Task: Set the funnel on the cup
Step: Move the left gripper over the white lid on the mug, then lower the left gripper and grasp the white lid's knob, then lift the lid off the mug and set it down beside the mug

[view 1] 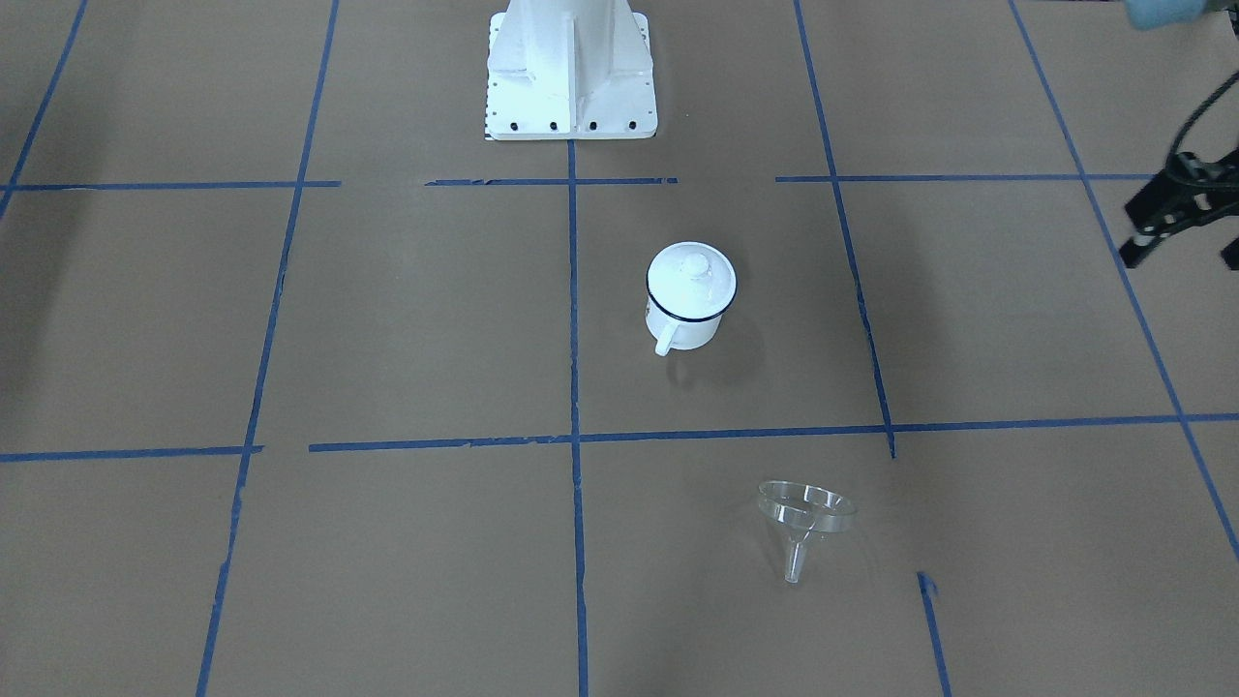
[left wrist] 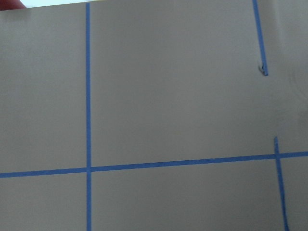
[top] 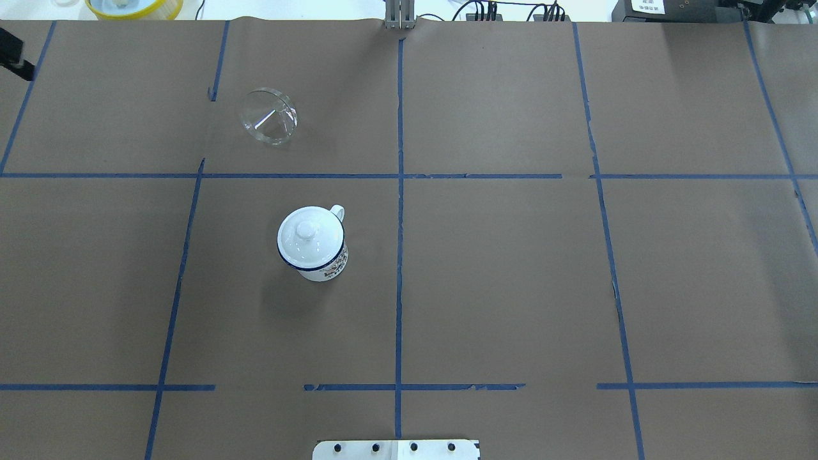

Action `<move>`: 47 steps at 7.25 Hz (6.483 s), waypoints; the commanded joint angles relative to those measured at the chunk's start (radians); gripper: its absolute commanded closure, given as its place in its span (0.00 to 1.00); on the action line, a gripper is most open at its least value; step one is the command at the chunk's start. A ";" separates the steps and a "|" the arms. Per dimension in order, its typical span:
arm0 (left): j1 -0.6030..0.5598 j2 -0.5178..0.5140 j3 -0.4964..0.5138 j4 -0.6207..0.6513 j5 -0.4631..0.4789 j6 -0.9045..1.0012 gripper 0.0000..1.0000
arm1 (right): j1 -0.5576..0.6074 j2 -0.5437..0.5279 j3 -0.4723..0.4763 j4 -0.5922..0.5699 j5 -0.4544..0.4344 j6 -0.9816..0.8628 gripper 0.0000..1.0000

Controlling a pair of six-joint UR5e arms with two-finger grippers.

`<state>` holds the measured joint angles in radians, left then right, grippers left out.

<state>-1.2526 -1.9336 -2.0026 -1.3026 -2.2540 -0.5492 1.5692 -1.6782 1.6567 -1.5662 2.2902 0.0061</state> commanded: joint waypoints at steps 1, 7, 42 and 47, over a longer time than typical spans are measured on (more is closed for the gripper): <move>0.180 -0.091 -0.022 0.025 0.045 -0.178 0.00 | 0.000 0.000 0.000 0.000 0.000 0.000 0.00; 0.527 -0.235 0.045 0.020 0.247 -0.513 0.00 | 0.000 0.000 0.000 0.000 0.000 0.000 0.00; 0.565 0.088 0.148 -0.437 0.310 -0.580 1.00 | 0.000 0.000 0.000 0.000 0.000 0.000 0.00; 0.565 0.067 0.157 -0.434 0.307 -0.580 0.00 | 0.000 0.000 0.000 0.000 0.000 0.000 0.00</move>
<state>-0.6870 -1.8581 -1.8359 -1.7397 -1.9454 -1.1284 1.5693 -1.6782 1.6566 -1.5662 2.2902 0.0061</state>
